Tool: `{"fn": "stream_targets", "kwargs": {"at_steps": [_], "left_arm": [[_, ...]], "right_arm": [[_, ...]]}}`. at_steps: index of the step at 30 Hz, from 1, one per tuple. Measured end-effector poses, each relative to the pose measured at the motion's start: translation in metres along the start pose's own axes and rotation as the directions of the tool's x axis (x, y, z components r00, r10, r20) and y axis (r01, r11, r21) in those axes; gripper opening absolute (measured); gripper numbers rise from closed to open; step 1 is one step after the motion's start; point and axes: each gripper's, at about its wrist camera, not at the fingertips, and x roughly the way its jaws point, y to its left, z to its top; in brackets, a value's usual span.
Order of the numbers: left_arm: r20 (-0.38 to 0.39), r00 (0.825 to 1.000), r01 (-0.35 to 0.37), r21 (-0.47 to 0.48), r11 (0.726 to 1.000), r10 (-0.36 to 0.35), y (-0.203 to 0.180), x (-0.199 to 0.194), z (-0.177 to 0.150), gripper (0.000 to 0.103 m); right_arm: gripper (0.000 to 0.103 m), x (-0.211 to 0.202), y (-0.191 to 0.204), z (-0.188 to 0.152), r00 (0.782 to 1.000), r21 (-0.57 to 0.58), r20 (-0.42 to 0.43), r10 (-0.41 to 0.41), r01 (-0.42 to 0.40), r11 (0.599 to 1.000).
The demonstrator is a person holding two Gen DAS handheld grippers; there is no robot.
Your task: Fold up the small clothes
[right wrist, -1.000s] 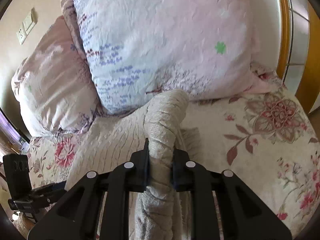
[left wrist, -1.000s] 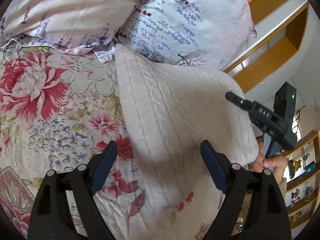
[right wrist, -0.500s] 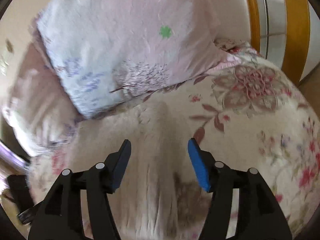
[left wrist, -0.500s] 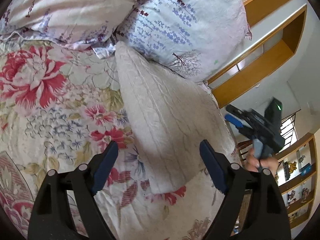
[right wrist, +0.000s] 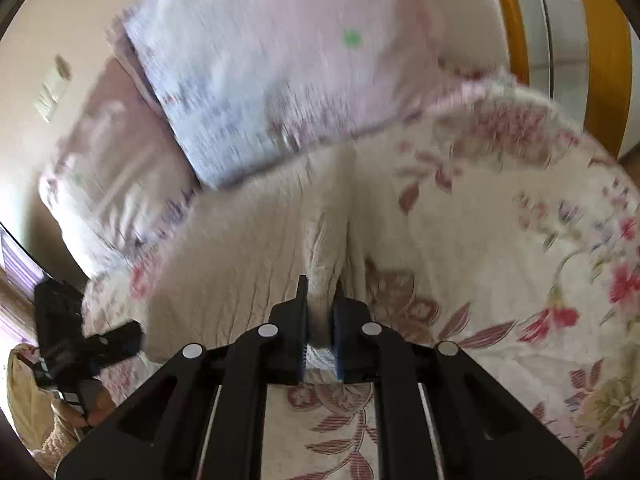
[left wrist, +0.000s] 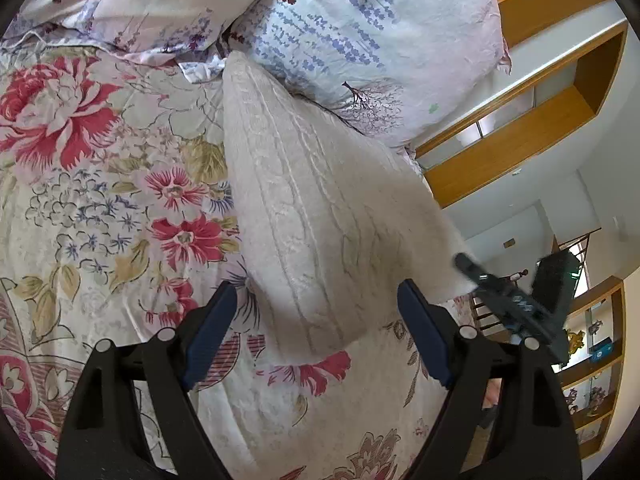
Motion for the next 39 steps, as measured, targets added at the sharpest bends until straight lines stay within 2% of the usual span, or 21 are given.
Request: {"fn": "stream_targets", "kwargs": {"at_steps": [4, 7, 8, 9, 11, 12, 14, 15, 17, 19, 21, 22, 25, 27, 29, 34, 36, 39], "left_arm": [[-0.016, 1.0, -0.01, 0.015, 1.0, 0.01, -0.001, 0.003, -0.001, 0.08], [-0.045, 0.999, -0.018, 0.029, 0.999, 0.02, 0.0, 0.009, -0.004, 0.073], [-0.054, 0.998, -0.021, 0.032, 0.999, 0.023, 0.0, 0.01, -0.005, 0.069], [-0.062, 0.998, -0.022, 0.035, 0.999, 0.024, 0.0, 0.012, -0.005, 0.059], [-0.086, 0.996, -0.02, 0.044, 0.999, 0.024, 0.001, 0.017, -0.007, 0.046], [-0.088, 0.995, -0.031, 0.05, 0.998, 0.035, 0.001, 0.018, -0.008, 0.045], [-0.085, 0.996, -0.035, 0.058, 0.998, 0.04, 0.002, 0.018, -0.008, 0.046], [-0.086, 0.996, -0.034, 0.054, 0.998, 0.039, 0.002, 0.017, -0.008, 0.048], [-0.082, 0.996, -0.038, 0.041, 0.998, 0.041, 0.004, 0.015, -0.007, 0.056], [-0.076, 0.996, -0.045, 0.043, 0.998, 0.048, 0.005, 0.014, -0.008, 0.057], [-0.074, 0.996, -0.051, 0.046, 0.998, 0.054, 0.005, 0.014, -0.009, 0.057], [-0.076, 0.995, -0.054, 0.05, 0.997, 0.058, 0.005, 0.015, -0.008, 0.057], [-0.071, 0.993, -0.088, 0.084, 0.993, 0.094, 0.001, 0.016, -0.01, 0.057], [-0.066, 0.99, -0.115, 0.113, 0.987, 0.123, -0.004, 0.017, -0.012, 0.057], [-0.062, 0.986, -0.143, 0.143, 0.979, 0.153, -0.009, 0.019, -0.013, 0.057], [-0.055, 0.978, -0.188, 0.197, 0.962, 0.203, -0.016, 0.023, -0.016, 0.057], [-0.063, 0.975, -0.196, 0.197, 0.961, 0.212, -0.017, 0.022, -0.015, 0.069], [-0.054, 0.987, -0.139, 0.167, 0.976, 0.15, -0.016, 0.011, -0.01, 0.081]], "right_arm": [[0.01, 0.004, -0.009, -0.011, 0.996, -0.014, -0.034, -0.082, 0.081, 0.997], [0.009, 0.013, -0.023, -0.018, 0.991, 0.019, -0.061, -0.122, 0.123, 0.992], [0.009, 0.018, -0.026, -0.019, 0.987, 0.02, -0.069, -0.144, 0.146, 0.989], [0.009, 0.024, -0.029, -0.02, 0.983, 0.021, -0.086, -0.164, 0.166, 0.986], [0.01, 0.034, -0.033, -0.022, 0.98, 0.04, -0.127, -0.15, 0.157, 0.987], [0.011, 0.034, -0.033, -0.021, 0.982, 0.051, -0.127, -0.138, 0.146, 0.988], [0.014, 0.025, -0.033, -0.018, 0.99, 0.083, -0.099, -0.103, 0.112, 0.99], [0.018, 0.017, -0.033, -0.016, 0.994, 0.105, -0.074, -0.081, 0.089, 0.99], [0.02, 0.005, -0.03, -0.014, 0.996, 0.105, -0.014, -0.093, 0.094, 0.99], [0.02, -0.01, -0.017, -0.012, 0.991, 0.05, 0.078, -0.107, 0.104, 0.993], [0.02, -0.014, -0.003, -0.012, 0.993, -0.015, 0.098, -0.058, 0.06, 0.998], [0.02, -0.011, 0.005, -0.012, 0.996, -0.046, 0.085, -0.041, 0.045, 0.998], [0.02, 0.007, 0.02, -0.017, 0.998, -0.127, 0.021, -0.061, 0.064, 0.99], [0.02, 0.023, 0.02, -0.025, 0.994, -0.144, -0.038, -0.106, 0.1, 0.985], [0.02, 0.04, 0.012, -0.033, 0.98, -0.145, -0.112, -0.167, 0.15, 0.978], [0.021, 0.04, -0.003, -0.039, 0.986, -0.095, -0.114, -0.12, 0.11, 0.989], [0.021, 0.039, -0.003, -0.035, 0.985, -0.083, -0.131, -0.114, 0.103, 0.991], [0.03, 0.026, -0.003, -0.024, 0.989, -0.043, -0.123, -0.088, 0.083, 0.996]]}}
